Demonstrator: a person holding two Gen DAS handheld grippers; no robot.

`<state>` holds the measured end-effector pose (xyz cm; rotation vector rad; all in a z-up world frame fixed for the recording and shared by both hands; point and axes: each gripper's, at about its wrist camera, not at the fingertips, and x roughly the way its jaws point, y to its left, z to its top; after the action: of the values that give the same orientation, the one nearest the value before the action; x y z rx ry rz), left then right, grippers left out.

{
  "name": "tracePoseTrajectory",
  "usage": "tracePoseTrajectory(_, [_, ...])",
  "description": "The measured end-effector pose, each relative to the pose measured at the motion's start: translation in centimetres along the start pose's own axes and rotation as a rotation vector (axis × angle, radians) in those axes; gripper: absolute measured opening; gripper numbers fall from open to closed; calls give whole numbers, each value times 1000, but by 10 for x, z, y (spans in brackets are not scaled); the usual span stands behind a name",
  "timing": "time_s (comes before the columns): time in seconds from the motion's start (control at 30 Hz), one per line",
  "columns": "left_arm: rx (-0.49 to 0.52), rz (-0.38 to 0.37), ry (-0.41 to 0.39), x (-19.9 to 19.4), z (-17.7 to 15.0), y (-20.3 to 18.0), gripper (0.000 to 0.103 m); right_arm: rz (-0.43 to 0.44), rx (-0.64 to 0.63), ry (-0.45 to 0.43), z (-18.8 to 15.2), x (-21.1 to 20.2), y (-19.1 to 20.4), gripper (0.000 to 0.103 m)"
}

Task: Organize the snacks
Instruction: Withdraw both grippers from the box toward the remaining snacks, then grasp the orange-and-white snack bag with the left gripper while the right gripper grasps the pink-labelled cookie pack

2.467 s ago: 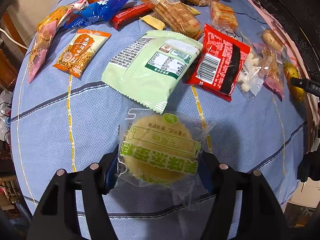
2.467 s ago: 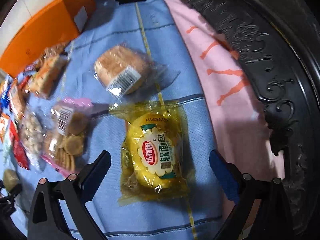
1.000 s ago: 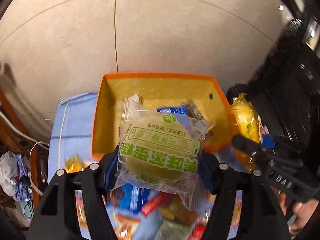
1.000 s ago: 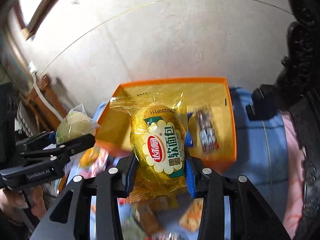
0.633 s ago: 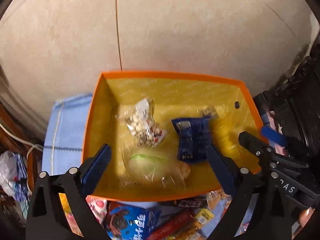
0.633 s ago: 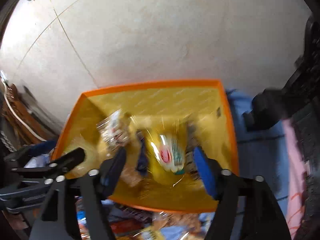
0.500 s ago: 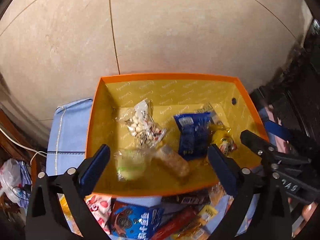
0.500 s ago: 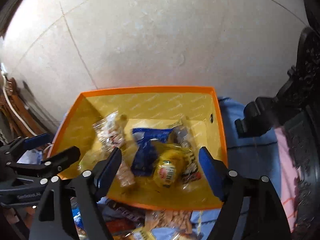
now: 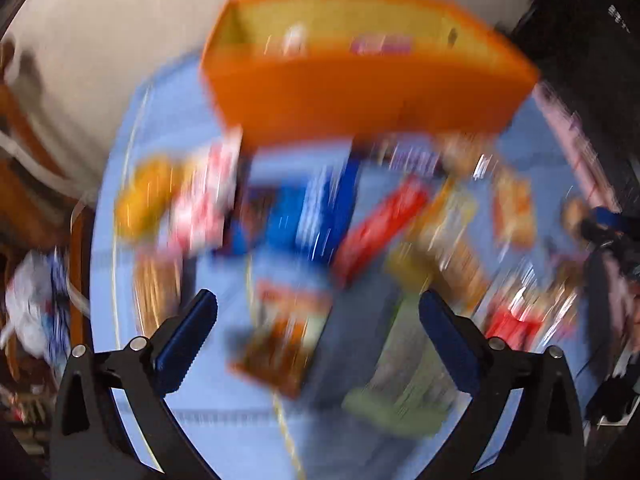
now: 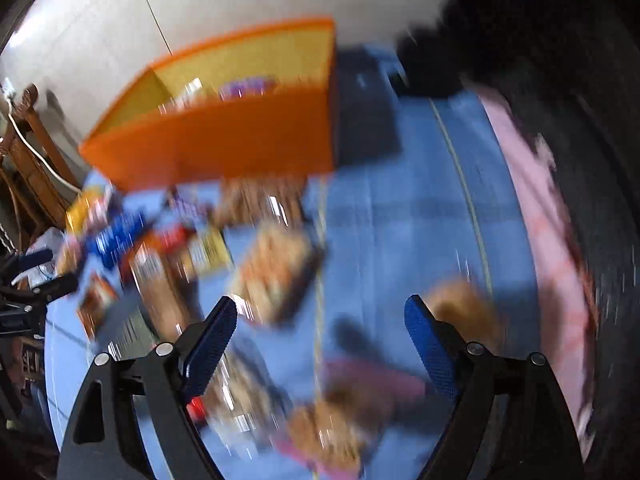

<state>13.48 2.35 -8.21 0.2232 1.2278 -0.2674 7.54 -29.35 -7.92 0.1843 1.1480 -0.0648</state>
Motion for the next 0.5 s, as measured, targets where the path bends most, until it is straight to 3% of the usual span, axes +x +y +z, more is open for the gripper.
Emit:
tracePoseTrajectory(0.17, [11,50,15,16,-39,8,99,12,6,36,-31,-9,3,86])
tracePoseTrajectory(0.37, [0,-47,49,32,-48,15,97,24,15,18,-42,-24,5,93])
tracePoseTrajectory(0.5, [-1,-73,52,42,-44,19,88,31,23,28,-49,-26,3,93])
